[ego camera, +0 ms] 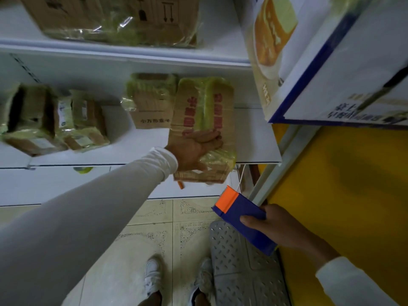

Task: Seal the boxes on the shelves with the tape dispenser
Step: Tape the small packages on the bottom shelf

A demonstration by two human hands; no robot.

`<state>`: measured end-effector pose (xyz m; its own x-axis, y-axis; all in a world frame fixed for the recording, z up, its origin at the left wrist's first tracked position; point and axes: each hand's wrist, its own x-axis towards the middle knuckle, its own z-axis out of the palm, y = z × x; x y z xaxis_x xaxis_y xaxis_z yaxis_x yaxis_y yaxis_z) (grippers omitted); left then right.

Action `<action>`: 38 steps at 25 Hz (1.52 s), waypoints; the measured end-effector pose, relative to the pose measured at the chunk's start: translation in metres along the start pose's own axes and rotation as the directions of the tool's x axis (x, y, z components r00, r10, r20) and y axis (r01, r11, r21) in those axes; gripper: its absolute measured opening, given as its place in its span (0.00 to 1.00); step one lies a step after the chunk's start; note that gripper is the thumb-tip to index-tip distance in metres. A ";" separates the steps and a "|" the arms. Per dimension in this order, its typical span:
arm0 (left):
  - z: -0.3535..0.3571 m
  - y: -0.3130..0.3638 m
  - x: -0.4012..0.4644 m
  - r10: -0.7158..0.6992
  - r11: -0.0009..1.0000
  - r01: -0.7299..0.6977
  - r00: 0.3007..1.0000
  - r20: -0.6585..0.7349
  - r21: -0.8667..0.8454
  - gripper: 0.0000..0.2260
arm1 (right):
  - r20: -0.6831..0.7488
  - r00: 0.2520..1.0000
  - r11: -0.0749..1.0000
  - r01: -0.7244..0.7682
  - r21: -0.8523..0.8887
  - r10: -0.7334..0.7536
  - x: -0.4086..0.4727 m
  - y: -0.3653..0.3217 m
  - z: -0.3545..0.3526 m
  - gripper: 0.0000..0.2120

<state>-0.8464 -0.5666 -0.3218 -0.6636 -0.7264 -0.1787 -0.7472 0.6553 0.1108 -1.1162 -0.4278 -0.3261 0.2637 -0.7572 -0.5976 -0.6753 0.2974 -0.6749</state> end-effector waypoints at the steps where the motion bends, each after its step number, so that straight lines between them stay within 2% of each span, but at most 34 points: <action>1: 0.001 0.002 -0.003 -0.020 0.998 0.017 0.999 -0.035 -0.068 0.42 | -0.003 1.000 1.000 0.019 0.012 -0.019 -0.001 -0.002 0.003 0.24; 3: -0.001 0.003 -0.014 -0.094 0.964 0.051 0.984 -0.154 -0.261 0.42 | -0.027 0.997 0.995 0.067 0.072 -0.066 -0.005 -0.009 0.008 0.24; 5: -0.002 0.001 -0.033 -0.191 0.890 0.052 0.944 -0.269 -0.452 0.33 | -0.063 0.993 0.982 0.108 0.154 -0.099 -0.011 -0.020 0.008 0.20; 8: -0.003 -0.007 -0.068 -0.238 0.860 0.036 0.911 -0.337 -0.510 0.23 | -0.059 0.985 0.969 0.172 0.178 -0.164 -0.012 -0.044 0.003 0.15; 13: -0.008 -0.012 -0.100 -0.273 0.810 0.028 0.902 -0.334 -0.586 0.18 | -0.075 0.967 0.963 0.250 0.101 -0.243 0.003 -0.093 0.002 0.18; 16: -0.005 -0.012 -0.116 -0.312 0.721 0.039 0.910 -0.274 -0.692 0.16 | -0.062 0.959 0.955 0.281 0.095 -0.276 0.010 -0.114 0.004 0.17; 20: -0.009 -0.013 -0.132 -0.290 0.517 0.004 0.942 -0.170 -0.856 0.14 | -0.003 0.947 0.945 0.322 0.056 -0.322 0.016 -0.129 0.012 0.11; 22: -0.011 -0.013 -0.135 -0.307 0.441 0.010 0.941 -0.140 -0.897 0.12 | 0.014 0.945 0.944 0.325 0.056 -0.326 0.018 -0.133 0.017 0.13; 26: -0.009 -0.011 -0.142 -0.369 0.223 0.066 0.929 -0.021 -0.973 0.12 | 0.061 0.941 0.943 0.329 0.049 -0.332 0.022 -0.134 0.021 0.15; 30: -0.004 -0.007 -0.144 -0.375 0.209 0.056 0.927 -0.027 -0.976 0.09 | 0.088 0.949 0.953 0.301 0.033 -0.302 0.027 -0.128 0.021 0.12; 34: 0.003 -0.005 -0.143 -0.425 0.088 0.027 0.905 -0.013 -0.996 0.11 | 0.112 0.939 0.945 0.325 0.026 -0.326 0.031 -0.124 0.017 0.12; 38: 0.008 -0.002 -0.138 -0.416 0.087 0.044 0.909 0.004 -0.995 0.10 | 0.158 0.933 0.945 0.326 0.016 -0.324 0.032 -0.122 0.013 0.14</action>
<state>-0.7530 -0.4657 -0.3048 -0.2924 -0.9324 -0.2123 -0.1309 -0.1809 0.9748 -1.0161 -0.4807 -0.2684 0.5733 -0.7111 -0.4070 -0.5416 0.0438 -0.8395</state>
